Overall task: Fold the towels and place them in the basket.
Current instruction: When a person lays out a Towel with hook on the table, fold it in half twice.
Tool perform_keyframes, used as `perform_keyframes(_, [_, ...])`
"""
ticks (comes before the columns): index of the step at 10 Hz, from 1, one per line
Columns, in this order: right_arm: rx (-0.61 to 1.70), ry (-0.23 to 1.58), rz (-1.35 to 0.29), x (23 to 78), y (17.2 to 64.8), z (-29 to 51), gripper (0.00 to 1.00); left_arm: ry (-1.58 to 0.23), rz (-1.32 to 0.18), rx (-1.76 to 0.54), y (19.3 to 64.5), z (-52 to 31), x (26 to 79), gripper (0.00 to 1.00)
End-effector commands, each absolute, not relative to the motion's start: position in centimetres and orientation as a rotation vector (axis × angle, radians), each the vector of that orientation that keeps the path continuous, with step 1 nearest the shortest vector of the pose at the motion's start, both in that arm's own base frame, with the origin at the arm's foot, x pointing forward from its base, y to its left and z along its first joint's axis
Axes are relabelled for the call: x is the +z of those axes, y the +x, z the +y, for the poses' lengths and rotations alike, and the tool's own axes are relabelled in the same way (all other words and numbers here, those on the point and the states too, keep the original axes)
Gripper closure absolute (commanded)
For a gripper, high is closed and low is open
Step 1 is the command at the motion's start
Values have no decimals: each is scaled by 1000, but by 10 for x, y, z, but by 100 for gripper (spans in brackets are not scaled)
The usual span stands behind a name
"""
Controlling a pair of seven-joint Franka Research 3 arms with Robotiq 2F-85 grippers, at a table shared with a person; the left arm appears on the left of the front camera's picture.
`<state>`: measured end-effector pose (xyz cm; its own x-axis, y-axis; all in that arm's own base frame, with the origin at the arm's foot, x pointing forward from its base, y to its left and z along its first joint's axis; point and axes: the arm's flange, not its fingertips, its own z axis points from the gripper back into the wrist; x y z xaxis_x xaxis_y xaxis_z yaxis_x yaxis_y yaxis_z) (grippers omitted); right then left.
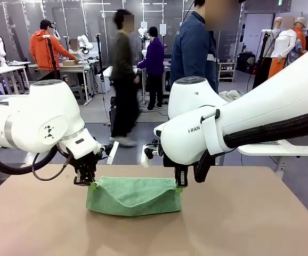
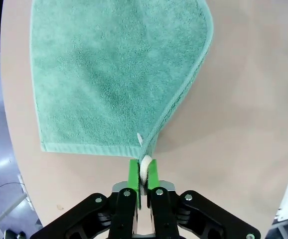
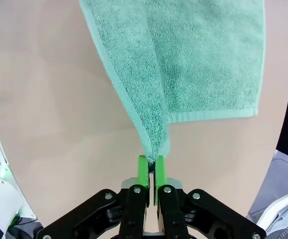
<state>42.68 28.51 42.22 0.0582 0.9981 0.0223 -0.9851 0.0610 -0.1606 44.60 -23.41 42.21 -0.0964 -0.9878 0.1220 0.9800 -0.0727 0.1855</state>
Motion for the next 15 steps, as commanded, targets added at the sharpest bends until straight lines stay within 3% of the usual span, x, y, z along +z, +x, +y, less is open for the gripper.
perform_keyframes(1, [1507, -112, -139, 422, 427, 285, 94, 50, -261, -1651, 447, -235, 424, 92])
perform_keyframes(5, [1499, -68, -131, 418, 467, 279, 94, -11, -241, -1654, 472, -229, 430, 92])
perform_keyframes(15, [1437, -28, -72, 384, 562, 272, 94, -8, -260, -1495, 584, -210, 406, 92])
